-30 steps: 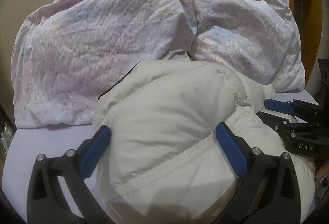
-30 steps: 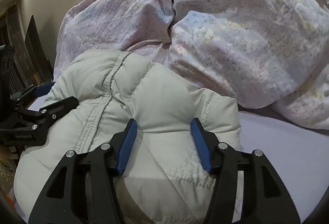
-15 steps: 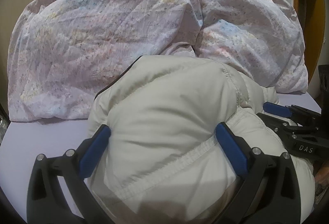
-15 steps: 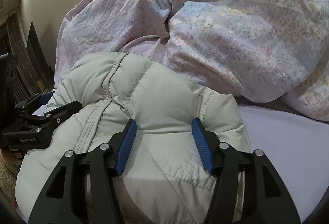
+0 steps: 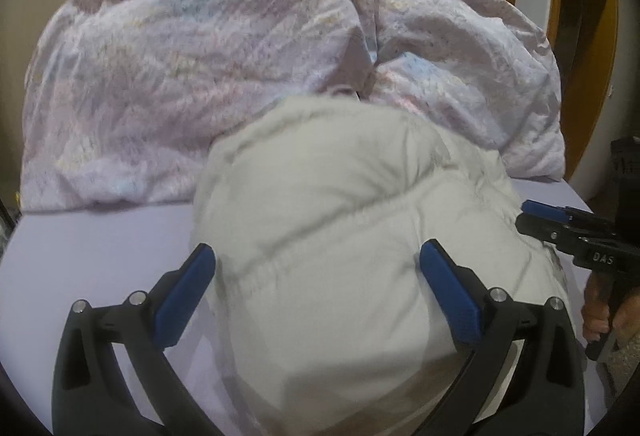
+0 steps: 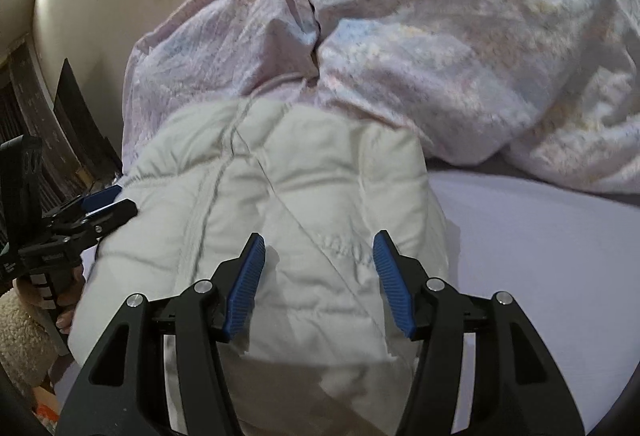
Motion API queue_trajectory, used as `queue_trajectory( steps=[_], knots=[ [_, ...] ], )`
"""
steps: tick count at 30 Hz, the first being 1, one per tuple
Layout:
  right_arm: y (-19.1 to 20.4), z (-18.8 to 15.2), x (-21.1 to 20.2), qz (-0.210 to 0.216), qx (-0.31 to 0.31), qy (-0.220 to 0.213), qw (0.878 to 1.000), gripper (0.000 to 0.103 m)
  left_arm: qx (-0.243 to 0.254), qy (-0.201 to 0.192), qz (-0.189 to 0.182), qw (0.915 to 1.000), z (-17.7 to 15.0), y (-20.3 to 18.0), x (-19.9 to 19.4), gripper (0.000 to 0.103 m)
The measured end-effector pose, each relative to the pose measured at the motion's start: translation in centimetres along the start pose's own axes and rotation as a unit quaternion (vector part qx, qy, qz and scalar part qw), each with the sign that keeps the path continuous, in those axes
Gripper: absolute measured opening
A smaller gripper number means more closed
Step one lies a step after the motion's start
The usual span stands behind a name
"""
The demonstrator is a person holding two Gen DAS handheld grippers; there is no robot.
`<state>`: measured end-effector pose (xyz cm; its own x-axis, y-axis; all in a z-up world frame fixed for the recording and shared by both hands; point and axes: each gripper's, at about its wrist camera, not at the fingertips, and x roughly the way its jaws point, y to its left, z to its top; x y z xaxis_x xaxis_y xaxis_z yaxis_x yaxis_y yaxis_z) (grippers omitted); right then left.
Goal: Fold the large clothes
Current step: 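Lower the jacket bundle onto the sheet with both tools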
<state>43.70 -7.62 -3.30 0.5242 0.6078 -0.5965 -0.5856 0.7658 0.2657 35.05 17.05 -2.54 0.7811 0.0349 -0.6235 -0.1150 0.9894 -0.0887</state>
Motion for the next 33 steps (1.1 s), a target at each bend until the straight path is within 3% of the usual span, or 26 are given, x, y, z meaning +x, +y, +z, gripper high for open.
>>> queue_trajectory(
  steps=[5,10,17,22,26,29,33],
  knots=[
    [0.5,-0.6,1.8,-0.01,-0.017,0.015,1.0,0.059,0.008,0.001,0.017,0.9998,-0.8,-0.5,1.2,0.101],
    [-0.2,-1.0,2.9,0.01,-0.004,0.017,1.0,0.06,0.006,-0.003,0.025,0.9997,-1.2,-0.3,1.8,0.101],
    [0.1,-1.1,2.9,-0.011,0.013,0.01,1.0,0.06,0.003,-0.011,0.038,0.9992,-1.3,-0.3,2.0,0.101],
    [1.4,-1.1,1.1,-0.054,0.024,0.01,0.998,0.062,-0.003,-0.023,0.052,0.9984,-1.2,-0.6,-0.6,0.101],
    [1.9,-2.5,-1.9,-0.037,0.037,-0.005,0.999,0.062,0.009,-0.035,0.045,0.9983,-2.0,-1.1,-3.6,0.101],
    [1.7,-3.5,-1.0,-0.048,0.043,0.009,0.998,0.063,0.024,-0.019,0.06,0.9977,-2.4,-1.6,-3.1,0.101],
    [2.1,-3.1,-1.9,-0.062,0.054,0.018,0.996,0.068,0.002,-0.01,0.06,0.9981,-2.3,-1.7,-4.6,0.101]
  ],
)
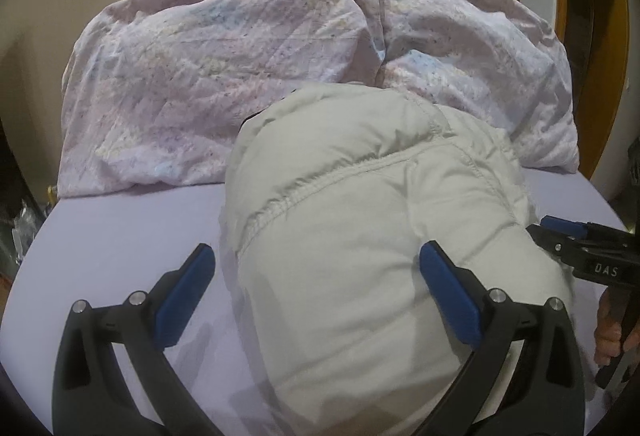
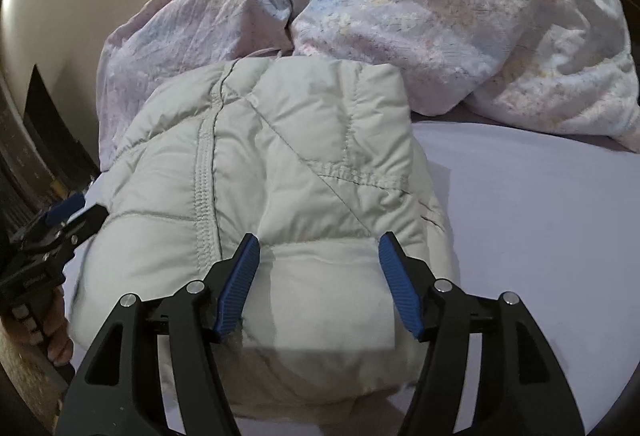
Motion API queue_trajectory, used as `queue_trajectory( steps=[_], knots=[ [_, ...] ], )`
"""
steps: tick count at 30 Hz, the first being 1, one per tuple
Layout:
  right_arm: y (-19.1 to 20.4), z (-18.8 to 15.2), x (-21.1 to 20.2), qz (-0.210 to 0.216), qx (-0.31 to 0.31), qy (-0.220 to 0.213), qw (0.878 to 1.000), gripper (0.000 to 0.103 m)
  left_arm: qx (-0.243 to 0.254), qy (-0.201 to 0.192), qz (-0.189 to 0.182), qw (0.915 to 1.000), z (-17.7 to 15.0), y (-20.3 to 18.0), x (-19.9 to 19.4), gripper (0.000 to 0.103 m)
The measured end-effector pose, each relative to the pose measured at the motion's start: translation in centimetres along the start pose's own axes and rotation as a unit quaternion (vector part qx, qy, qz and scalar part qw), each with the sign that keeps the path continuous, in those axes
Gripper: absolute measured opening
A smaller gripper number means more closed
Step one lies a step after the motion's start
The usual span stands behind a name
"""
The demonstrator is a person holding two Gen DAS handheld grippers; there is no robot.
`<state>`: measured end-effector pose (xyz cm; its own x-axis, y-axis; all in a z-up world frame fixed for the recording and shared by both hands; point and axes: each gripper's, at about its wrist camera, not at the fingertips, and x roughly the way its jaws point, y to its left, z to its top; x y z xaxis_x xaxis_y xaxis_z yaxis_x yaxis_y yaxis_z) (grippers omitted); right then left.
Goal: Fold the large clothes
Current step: 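Lower the jacket bundle onto the sheet with both tools, then open both tools and pull them back from the folded jacket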
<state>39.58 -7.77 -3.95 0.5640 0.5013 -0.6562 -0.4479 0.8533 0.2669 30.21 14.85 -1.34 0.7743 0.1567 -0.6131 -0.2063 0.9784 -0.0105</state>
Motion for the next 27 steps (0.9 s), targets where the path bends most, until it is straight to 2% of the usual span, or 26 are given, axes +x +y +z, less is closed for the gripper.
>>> queue_trajectory(
  steps=[1,3,4,5,7,12,17,23,27],
  knots=[
    [0.0,0.0,-0.3,-0.001,0.001,0.002,1.0,0.072,0.0,-0.001,0.001,1.0,-0.2,0.0,-0.6,0.101],
    [-0.1,-0.2,-1.7,-0.019,0.007,0.002,1.0,0.088,0.001,-0.006,0.002,1.0,-0.6,0.1,-1.9,0.101],
    [-0.3,-0.4,-2.2,-0.018,0.011,0.0,1.0,0.091,0.0,-0.01,0.003,0.9999,-1.0,0.1,-2.7,0.101],
    [-0.5,-0.7,-3.0,0.001,0.017,0.0,1.0,0.097,-0.002,-0.011,0.003,0.9999,-1.2,0.2,-3.3,0.101],
    [-0.4,-1.6,-4.4,0.008,0.027,-0.005,1.0,0.097,-0.005,-0.012,-0.004,0.9999,-1.9,0.2,-4.5,0.101],
    [1.0,-3.5,-6.6,-0.009,0.017,0.002,1.0,0.1,-0.008,-0.002,-0.007,0.9999,-3.7,-0.2,-6.7,0.101],
    [2.8,-5.8,-9.2,-0.019,-0.007,-0.018,1.0,0.1,-0.017,0.005,-0.007,0.9998,-5.7,-0.7,-8.9,0.101],
    [3.0,-8.2,-11.7,0.006,0.027,-0.025,0.999,0.1,-0.045,0.022,-0.014,0.9986,-8.2,-1.1,-10.9,0.101],
    [3.3,-9.4,-12.6,-0.007,0.029,-0.033,0.999,0.1,-0.065,0.029,-0.017,0.9973,-9.4,-1.1,-12.0,0.101]
  ],
)
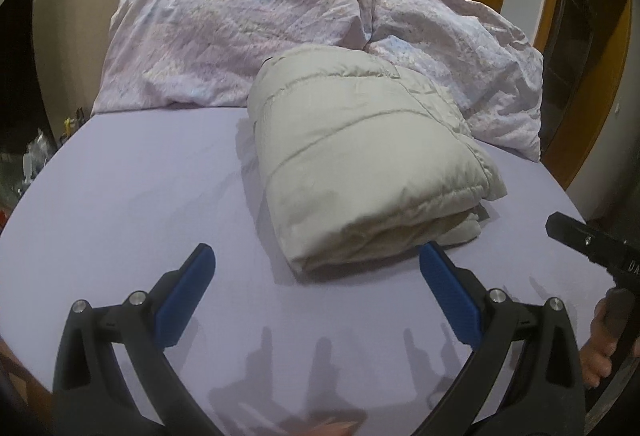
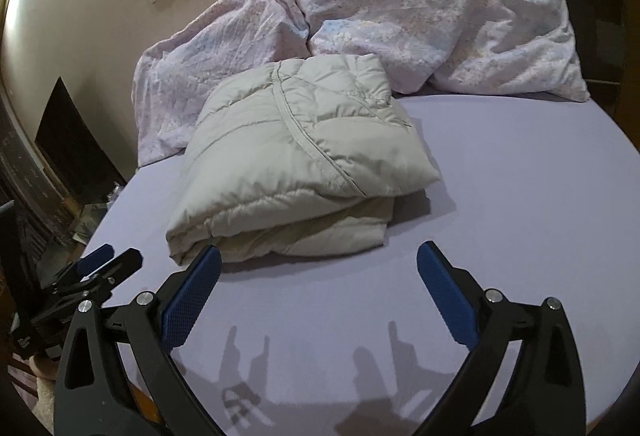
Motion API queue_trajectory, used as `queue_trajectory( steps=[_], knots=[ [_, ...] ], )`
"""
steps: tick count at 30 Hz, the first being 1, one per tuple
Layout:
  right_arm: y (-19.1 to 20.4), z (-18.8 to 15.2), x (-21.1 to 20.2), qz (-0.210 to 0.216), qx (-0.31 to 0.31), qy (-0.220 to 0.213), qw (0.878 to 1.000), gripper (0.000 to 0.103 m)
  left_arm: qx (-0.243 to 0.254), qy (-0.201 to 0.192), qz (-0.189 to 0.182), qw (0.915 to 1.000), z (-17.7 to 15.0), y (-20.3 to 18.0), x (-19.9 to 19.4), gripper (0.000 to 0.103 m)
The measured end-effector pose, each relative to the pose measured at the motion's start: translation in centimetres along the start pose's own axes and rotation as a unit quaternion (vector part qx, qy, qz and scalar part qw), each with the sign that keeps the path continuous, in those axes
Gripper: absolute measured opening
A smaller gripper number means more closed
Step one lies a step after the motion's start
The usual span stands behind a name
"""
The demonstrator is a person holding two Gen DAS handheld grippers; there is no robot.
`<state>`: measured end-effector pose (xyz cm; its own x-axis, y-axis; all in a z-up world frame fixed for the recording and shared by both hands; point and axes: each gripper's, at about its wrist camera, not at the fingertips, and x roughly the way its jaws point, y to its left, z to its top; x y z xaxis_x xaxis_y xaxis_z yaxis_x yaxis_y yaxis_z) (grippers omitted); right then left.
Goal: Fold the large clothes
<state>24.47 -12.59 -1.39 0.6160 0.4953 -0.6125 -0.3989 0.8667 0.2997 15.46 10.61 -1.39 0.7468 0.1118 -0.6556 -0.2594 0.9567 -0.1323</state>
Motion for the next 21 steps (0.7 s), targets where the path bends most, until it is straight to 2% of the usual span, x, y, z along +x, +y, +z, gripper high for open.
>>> queue_trajectory(
  steps=[4,9,21],
  knots=[
    [0.4,-1.2,-0.7,-0.015,-0.007,-0.004,1.0,0.1,0.001,0.002,0.013,0.9999,-1.0,-0.2,-0.7,0.101],
    [0.9,-2.3,-0.9,-0.019,-0.014,0.003,1.0,0.1,0.008,0.027,0.014,0.9995,-1.8,-0.6,-0.7,0.101],
    [1.7,-3.9,-2.1,0.003,-0.009,0.019,1.0,0.1,-0.003,0.054,-0.005,0.9985,-3.2,-0.7,-1.5,0.101]
  ],
)
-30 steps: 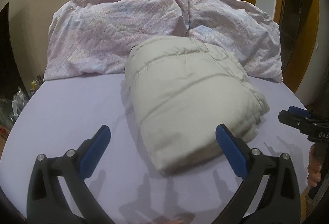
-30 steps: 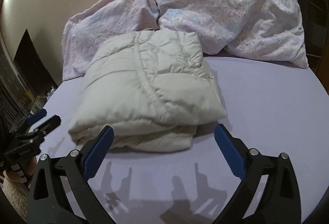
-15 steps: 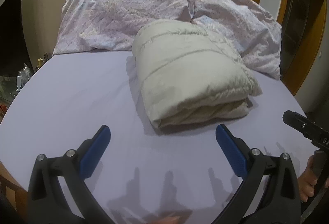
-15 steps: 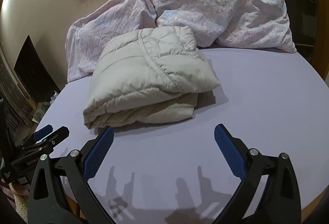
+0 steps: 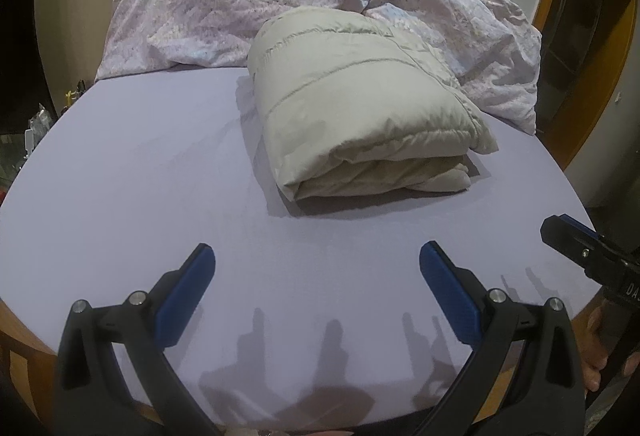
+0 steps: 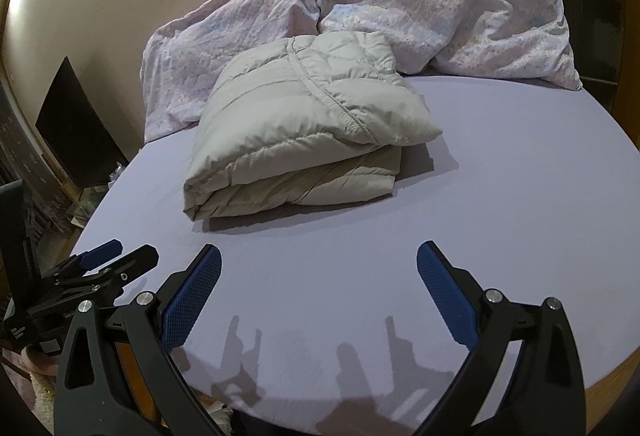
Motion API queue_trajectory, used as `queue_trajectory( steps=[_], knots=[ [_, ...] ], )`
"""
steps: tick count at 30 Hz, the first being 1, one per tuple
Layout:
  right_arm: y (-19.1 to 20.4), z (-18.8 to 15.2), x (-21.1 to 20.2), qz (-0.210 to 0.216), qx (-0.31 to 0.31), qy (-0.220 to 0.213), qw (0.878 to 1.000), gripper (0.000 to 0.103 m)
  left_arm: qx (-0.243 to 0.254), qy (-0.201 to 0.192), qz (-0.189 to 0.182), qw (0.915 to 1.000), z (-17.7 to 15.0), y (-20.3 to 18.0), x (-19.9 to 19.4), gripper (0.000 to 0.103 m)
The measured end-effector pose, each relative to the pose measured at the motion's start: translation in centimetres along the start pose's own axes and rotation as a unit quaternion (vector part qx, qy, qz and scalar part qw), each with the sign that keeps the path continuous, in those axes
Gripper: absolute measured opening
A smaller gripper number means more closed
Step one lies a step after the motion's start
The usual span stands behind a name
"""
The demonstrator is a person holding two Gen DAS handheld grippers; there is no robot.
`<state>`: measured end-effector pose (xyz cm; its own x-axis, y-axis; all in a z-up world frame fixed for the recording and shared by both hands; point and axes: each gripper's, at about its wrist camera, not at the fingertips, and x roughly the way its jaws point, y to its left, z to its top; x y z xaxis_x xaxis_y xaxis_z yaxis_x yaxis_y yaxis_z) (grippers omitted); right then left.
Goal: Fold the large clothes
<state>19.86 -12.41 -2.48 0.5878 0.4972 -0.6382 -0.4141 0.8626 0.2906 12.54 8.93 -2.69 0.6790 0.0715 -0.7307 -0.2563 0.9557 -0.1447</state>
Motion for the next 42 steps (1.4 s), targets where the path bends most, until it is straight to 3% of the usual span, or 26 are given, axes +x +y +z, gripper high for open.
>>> queue_trajectory(
  steps=[17,32,42],
  knots=[
    [1.3,-0.5,-2.9,0.018,-0.005,-0.02,1.0,0.1,0.013,-0.013,-0.016,0.9997,0.1,-1.4,-2.8,0.101],
    [0.6,-0.4,-3.6,0.015,0.006,-0.03,0.999,0.1,0.02,-0.008,-0.058,0.9981,0.1,-2.5,-2.8,0.101],
    [0.4,-0.3,-3.6,0.017,0.006,-0.029,0.999,0.1,0.022,-0.008,-0.061,0.9979,0.0,-2.7,-2.7,0.101]
  ],
)
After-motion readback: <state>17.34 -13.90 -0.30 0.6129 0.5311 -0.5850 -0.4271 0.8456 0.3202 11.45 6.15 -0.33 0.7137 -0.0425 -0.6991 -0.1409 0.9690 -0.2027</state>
